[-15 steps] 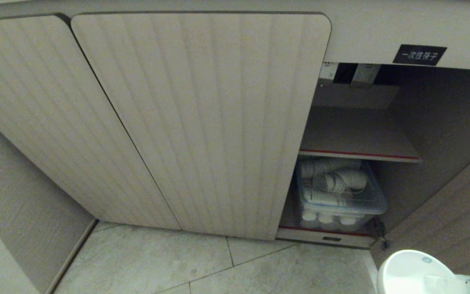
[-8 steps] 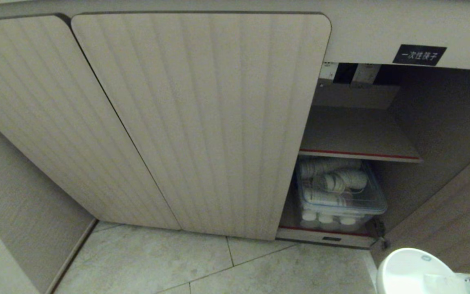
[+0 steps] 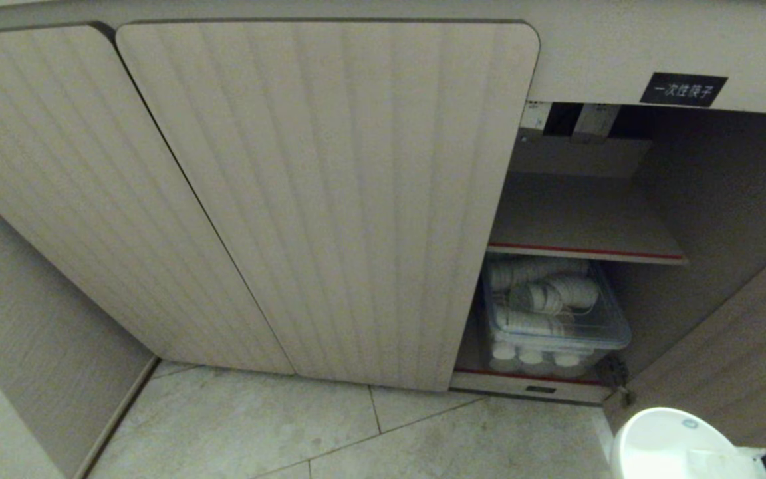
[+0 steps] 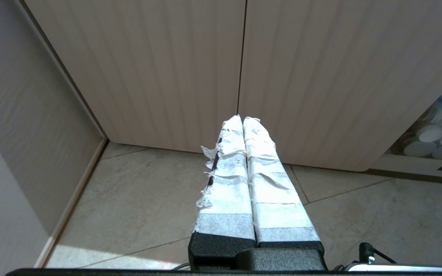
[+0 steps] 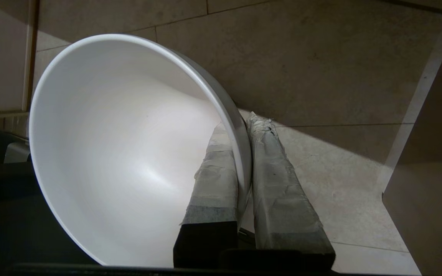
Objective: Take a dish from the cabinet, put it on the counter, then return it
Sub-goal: Place it on the table
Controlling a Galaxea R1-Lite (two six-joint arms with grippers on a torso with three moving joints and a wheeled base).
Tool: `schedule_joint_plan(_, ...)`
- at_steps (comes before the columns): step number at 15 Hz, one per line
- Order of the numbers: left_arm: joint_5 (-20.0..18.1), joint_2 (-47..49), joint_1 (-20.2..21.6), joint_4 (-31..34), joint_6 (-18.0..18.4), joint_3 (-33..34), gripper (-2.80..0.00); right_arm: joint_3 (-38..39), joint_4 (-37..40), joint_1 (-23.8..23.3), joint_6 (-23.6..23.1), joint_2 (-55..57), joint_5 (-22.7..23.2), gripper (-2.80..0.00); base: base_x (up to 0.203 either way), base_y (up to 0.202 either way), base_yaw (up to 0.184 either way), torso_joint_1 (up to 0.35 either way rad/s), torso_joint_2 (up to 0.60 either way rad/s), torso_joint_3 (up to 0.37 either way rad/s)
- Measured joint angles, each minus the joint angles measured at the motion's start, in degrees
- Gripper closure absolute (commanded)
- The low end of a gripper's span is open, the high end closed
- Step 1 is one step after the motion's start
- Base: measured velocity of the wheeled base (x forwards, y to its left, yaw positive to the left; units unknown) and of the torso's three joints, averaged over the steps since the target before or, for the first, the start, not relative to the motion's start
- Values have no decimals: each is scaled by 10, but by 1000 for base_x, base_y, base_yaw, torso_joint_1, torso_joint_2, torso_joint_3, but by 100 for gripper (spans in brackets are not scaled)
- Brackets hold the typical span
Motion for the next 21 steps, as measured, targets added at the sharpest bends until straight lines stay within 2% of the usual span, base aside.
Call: schedule_joint_plan(21, 0, 0, 0, 0, 0, 0, 0, 9, -6, 2, -14, 7, 13, 0, 0, 0, 0, 0, 0, 0)
